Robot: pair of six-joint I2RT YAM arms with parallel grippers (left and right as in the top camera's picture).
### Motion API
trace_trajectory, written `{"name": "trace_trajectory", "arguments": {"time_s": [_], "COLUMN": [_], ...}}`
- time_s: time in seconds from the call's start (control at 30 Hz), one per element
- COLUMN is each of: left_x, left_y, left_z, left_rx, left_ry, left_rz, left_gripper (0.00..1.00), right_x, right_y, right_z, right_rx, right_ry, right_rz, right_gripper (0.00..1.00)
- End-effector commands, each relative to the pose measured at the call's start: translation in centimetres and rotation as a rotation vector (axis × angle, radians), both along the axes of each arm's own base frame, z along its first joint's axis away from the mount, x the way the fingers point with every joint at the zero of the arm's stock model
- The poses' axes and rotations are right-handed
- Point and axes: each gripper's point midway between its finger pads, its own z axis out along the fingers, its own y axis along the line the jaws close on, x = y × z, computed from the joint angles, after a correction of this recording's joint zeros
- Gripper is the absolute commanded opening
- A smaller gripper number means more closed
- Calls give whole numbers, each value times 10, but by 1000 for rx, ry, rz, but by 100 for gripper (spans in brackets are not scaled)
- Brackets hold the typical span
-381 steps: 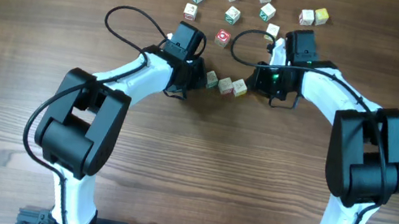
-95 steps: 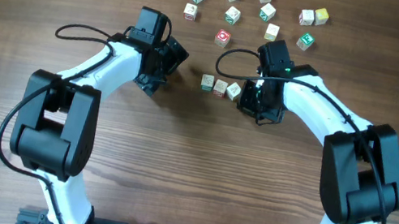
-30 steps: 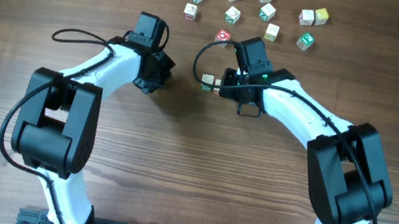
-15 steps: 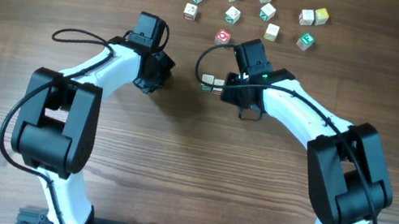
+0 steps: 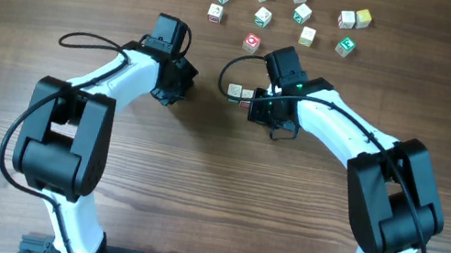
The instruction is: Form a horizontal line
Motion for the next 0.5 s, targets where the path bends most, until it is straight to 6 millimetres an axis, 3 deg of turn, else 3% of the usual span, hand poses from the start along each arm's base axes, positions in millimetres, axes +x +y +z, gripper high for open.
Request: {"name": "trace_trajectory", "arguments": {"time_s": [0.0, 0.2, 0.23, 0.27, 0.47], "left_x": [-29, -29, -28, -27, -27], "left_y": [13, 13, 13, 13, 13], "left_z": [-41, -41, -41, -41, -41], "left_rx": [67, 67, 66, 65, 69], "left_ry": [124, 123, 119, 116, 115], "left_rz": [10, 10, 10, 10, 11], "left_gripper": [13, 13, 13, 13, 14], "right_x": [-9, -17, -21, -20, -15], "right_y": [6, 14, 30, 33, 34], "right_z": [-8, -5, 3, 5, 5], "right_rx": [28, 74, 171, 187, 182], "right_ry": [40, 81, 108, 108, 86], "right_rz": [56, 73, 96, 94, 78], "right_gripper": [5, 4, 4, 4, 5]}}
